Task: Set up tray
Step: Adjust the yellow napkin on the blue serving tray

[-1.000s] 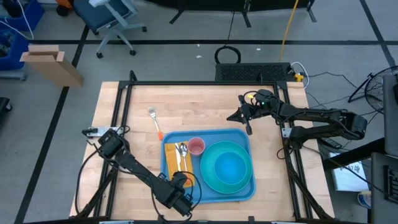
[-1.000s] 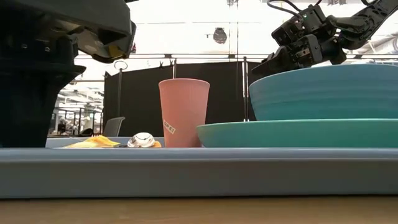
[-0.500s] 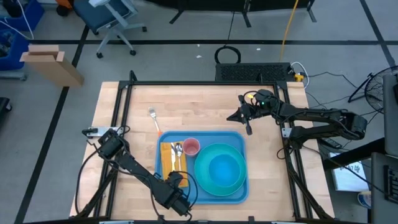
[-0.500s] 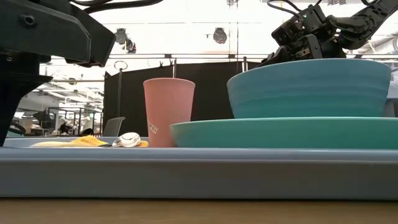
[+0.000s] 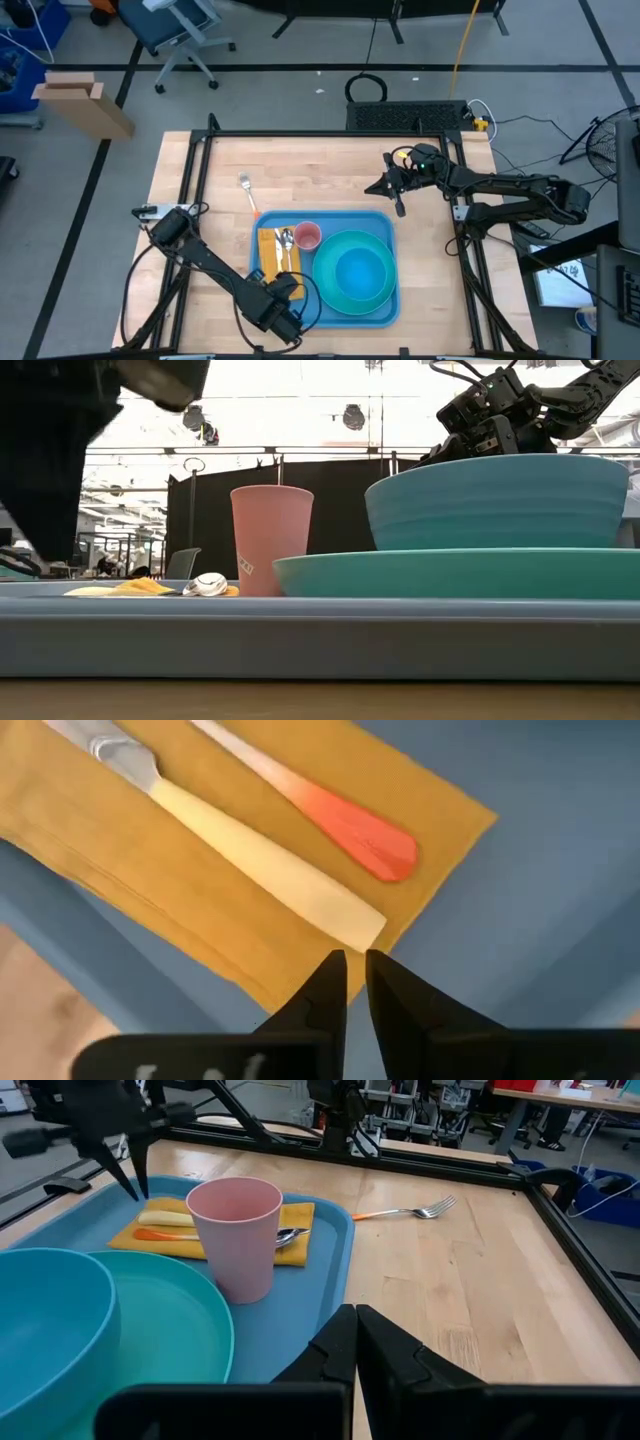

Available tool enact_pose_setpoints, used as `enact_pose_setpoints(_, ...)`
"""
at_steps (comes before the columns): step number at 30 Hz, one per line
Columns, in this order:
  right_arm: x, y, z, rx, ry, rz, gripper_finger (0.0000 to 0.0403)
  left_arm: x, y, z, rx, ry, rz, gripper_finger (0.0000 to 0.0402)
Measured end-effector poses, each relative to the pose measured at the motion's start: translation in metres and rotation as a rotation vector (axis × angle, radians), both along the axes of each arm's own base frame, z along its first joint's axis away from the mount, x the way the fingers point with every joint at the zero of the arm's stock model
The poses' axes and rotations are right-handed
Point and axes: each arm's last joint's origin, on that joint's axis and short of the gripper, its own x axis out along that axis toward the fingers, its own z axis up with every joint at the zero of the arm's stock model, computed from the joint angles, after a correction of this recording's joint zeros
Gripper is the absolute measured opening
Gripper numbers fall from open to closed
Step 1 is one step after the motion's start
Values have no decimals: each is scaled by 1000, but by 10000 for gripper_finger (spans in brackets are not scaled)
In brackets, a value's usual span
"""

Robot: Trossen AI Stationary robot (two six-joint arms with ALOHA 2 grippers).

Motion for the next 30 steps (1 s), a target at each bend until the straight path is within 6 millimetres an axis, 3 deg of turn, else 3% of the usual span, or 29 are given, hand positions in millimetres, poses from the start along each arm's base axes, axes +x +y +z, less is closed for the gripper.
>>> enact_pose_setpoints(8,0,0,0,4,0,-1,0,-3,-4,11,-90,30,-196,84)
enact_pose_setpoints(14,0,0,0,15,2,-4,0,-3,-11,12,-154,34,-302,149)
enact_pose_setpoints(22,0,0,0,17,2,-5,0,-17,-9,11,17,109,-425,238)
enact_pose_setpoints(30,0,0,0,23,3,-7,0,-17,-7,11,53,133,-561,250)
